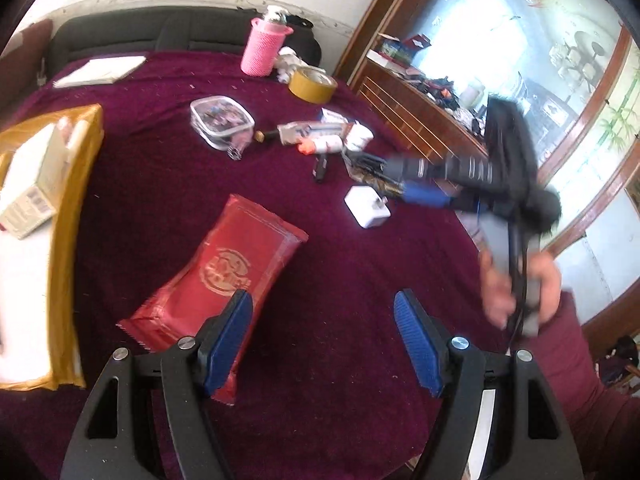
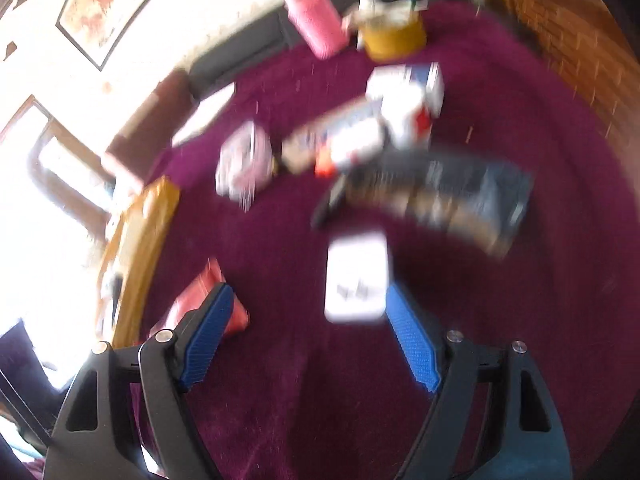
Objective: Organize objects
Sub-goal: 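Move the left gripper to the white toothpaste tube while the right gripper approaches the white charger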
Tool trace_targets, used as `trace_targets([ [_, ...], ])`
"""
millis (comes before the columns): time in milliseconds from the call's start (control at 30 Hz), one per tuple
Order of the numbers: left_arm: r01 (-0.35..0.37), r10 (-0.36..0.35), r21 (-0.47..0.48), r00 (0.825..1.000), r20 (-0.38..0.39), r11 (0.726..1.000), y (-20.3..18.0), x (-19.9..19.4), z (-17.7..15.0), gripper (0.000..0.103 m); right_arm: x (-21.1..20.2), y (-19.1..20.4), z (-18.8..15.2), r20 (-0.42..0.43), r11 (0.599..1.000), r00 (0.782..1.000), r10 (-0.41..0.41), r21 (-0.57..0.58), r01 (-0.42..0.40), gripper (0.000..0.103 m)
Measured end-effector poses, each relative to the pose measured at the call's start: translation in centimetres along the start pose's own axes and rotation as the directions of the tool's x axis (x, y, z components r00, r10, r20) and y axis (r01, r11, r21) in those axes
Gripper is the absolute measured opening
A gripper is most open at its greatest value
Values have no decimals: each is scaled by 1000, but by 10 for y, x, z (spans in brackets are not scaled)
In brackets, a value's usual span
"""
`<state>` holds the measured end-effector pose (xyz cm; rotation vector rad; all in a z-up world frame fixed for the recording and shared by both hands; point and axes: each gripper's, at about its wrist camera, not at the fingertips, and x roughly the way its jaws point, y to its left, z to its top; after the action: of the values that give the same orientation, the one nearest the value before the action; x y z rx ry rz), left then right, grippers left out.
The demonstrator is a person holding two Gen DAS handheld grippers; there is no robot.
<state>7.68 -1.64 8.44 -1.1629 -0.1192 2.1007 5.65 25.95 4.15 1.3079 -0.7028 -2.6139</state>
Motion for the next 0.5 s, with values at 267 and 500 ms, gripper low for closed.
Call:
trace_targets([
  [267,38,-37,22,997,-74,999,-5,34,-10,68,38,-3,84,13,991,1000,-14,134,12,79],
  [500,80,-78,16,990,-117,997,-2,78,1,67,83,28,128,-30,989,991,-133,63,135,79],
])
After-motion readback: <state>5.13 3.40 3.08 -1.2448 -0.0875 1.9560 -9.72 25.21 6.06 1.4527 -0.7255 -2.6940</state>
